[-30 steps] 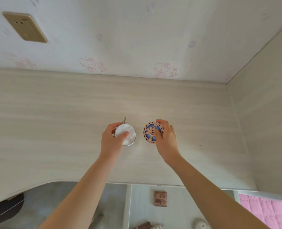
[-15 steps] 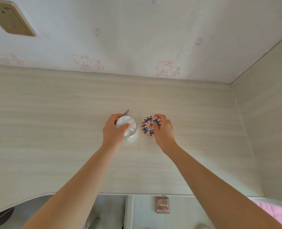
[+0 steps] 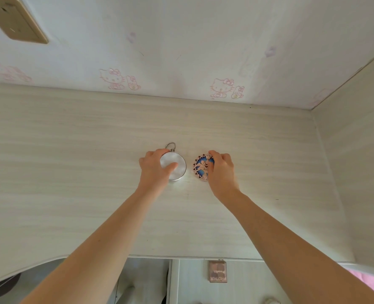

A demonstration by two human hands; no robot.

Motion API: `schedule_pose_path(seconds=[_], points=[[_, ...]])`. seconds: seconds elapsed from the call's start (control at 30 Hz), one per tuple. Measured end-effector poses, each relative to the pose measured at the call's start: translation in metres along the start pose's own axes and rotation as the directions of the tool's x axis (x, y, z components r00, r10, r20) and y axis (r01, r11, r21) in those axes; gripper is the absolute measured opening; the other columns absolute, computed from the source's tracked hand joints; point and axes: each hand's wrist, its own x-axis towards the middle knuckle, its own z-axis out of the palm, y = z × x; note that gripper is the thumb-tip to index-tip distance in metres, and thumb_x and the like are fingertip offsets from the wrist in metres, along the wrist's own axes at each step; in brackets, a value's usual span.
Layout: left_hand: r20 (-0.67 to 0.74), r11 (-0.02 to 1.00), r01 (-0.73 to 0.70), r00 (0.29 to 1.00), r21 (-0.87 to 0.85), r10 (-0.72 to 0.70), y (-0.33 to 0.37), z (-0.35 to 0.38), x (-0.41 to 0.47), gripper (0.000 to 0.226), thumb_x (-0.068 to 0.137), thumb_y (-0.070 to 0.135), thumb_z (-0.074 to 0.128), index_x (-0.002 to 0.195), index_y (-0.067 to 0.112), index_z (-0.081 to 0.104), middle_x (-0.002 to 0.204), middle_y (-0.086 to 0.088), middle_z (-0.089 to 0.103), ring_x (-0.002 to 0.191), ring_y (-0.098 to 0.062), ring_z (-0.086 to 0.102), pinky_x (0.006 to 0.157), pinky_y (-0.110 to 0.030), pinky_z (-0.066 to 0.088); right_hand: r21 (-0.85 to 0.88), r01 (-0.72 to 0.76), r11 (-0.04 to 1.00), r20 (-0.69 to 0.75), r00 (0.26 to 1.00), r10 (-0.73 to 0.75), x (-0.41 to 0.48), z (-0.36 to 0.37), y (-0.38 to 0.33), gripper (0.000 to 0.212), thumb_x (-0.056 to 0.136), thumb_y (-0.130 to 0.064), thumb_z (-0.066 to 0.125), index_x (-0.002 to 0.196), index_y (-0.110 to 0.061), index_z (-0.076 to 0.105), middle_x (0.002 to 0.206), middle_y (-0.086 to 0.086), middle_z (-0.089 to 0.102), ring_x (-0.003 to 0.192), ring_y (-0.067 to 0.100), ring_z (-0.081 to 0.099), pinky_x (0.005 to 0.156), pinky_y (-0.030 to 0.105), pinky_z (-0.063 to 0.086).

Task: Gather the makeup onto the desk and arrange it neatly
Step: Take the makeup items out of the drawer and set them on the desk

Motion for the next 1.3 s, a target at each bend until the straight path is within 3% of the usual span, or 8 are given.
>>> schedule_pose_path(seconds=[0.13, 0.4, 0.57, 0.67, 0.8, 0.87, 1.1, 1.3], points=[[0.027, 1.0, 0.014, 1.0, 0.024, -0.015, -0.001, 0.0, 0.004, 0.045, 0.088, 0.024, 0.064, 0.132, 0.02, 0.052, 0.122, -0.006, 0.048, 0.121, -0.025, 0.028, 0.086, -0.025, 0.029, -0.169, 0.019, 0.985, -0.033, 0.999, -0.025, 0.002, 0.001, -0.001, 0.038, 0.098, -0.013, 0.042, 0.135, -0.018, 0.049, 0.125, 0.009, 0.053, 0.115, 0.029, 0.044, 0.093, 0.038, 0.043], [-0.003, 0.997, -0.023, 1.0, 0.076, 0.023, -0.003, 0.003, 0.004, 0.047, 0.085, 0.025, 0.068, 0.13, 0.016, 0.055, 0.128, -0.008, 0.046, 0.118, -0.028, 0.035, 0.09, -0.024, 0.028, -0.164, 0.036, 0.986, -0.037, 0.998, -0.043, 0.002, 0.003, 0.0, 0.034, 0.098, -0.014, 0.044, 0.131, -0.013, 0.052, 0.128, 0.006, 0.051, 0.115, 0.025, 0.043, 0.09, 0.036, 0.046], [-0.048, 0.992, -0.091, 0.994, 0.09, 0.096, -0.006, 0.001, -0.001, 0.046, 0.086, 0.025, 0.067, 0.13, 0.017, 0.055, 0.127, -0.002, 0.046, 0.116, -0.025, 0.038, 0.091, -0.021, 0.027, -0.123, 0.04, 0.992, -0.014, 0.999, -0.042, -0.004, -0.006, 0.001, 0.042, 0.099, -0.019, 0.04, 0.14, -0.013, 0.041, 0.141, 0.006, 0.044, 0.129, 0.024, 0.04, 0.096, 0.036, 0.043], [-0.063, 0.948, -0.219, 0.969, 0.23, 0.239, -0.011, -0.004, -0.012, 0.042, 0.087, 0.023, 0.064, 0.128, 0.018, 0.055, 0.126, -0.002, 0.05, 0.115, -0.025, 0.039, 0.085, -0.013, 0.021, -0.16, 0.085, 0.983, -0.015, 0.996, -0.089, -0.02, -0.014, 0.008, 0.042, 0.1, -0.021, 0.04, 0.141, -0.014, 0.039, 0.142, 0.004, 0.044, 0.13, 0.023, 0.039, 0.096, 0.037, 0.043], [-0.086, 0.879, -0.329, 0.921, 0.346, 0.379, -0.017, -0.013, -0.043, 0.043, 0.085, 0.015, 0.067, 0.126, 0.012, 0.056, 0.124, -0.004, 0.056, 0.111, -0.027, 0.045, 0.084, -0.033, 0.046, -0.251, 0.18, 0.951, -0.013, 0.982, -0.189, -0.055, -0.022, 0.028, 0.042, 0.098, -0.02, 0.044, 0.139, -0.012, 0.04, 0.142, 0.003, 0.044, 0.13, 0.022, 0.04, 0.096, 0.036, 0.044], [-0.066, 0.823, -0.388, 0.889, 0.414, 0.452, -0.021, -0.013, -0.061, 0.042, 0.084, 0.013, 0.068, 0.124, 0.009, 0.058, 0.121, -0.006, 0.06, 0.111, -0.029, 0.049, 0.083, -0.037, 0.051, -0.281, 0.203, 0.938, -0.006, 0.977, -0.213, -0.072, -0.025, 0.039, 0.043, 0.097, -0.02, 0.045, 0.139, -0.01, 0.042, 0.142, 0.005, 0.044, 0.132, 0.022, 0.04, 0.097, 0.038, 0.046], [0.032, 0.737, -0.497, 0.838, 0.459, 0.545, -0.037, 0.001, -0.13, 0.037, 0.083, 0.009, 0.068, 0.12, 0.008, 0.061, 0.115, -0.006, 0.063, 0.107, -0.026, 0.051, 0.088, -0.037, 0.05, -0.298, 0.301, 0.906, -0.05, 0.943, -0.33, -0.142, -0.03, 0.079, 0.036, 0.089, -0.01, 0.058, 0.125, -0.007, 0.057, 0.129, 0.009, 0.057, 0.123, 0.026, 0.052, 0.091, 0.04, 0.053], [0.081, 0.71, -0.534, 0.821, 0.459, 0.565, -0.048, 0.03, -0.2, 0.036, 0.091, 0.025, 0.044, 0.115, 0.008, 0.065, 0.109, -0.001, 0.067, 0.108, -0.02, 0.052, 0.092, -0.031, 0.045, -0.272, 0.317, 0.909, -0.005, 0.944, -0.331, -0.202, -0.033, 0.128, 0.035, 0.088, -0.007, 0.057, 0.123, -0.007, 0.058, 0.128, 0.009, 0.058, 0.124, 0.026, 0.051, 0.096, 0.04, 0.05]])
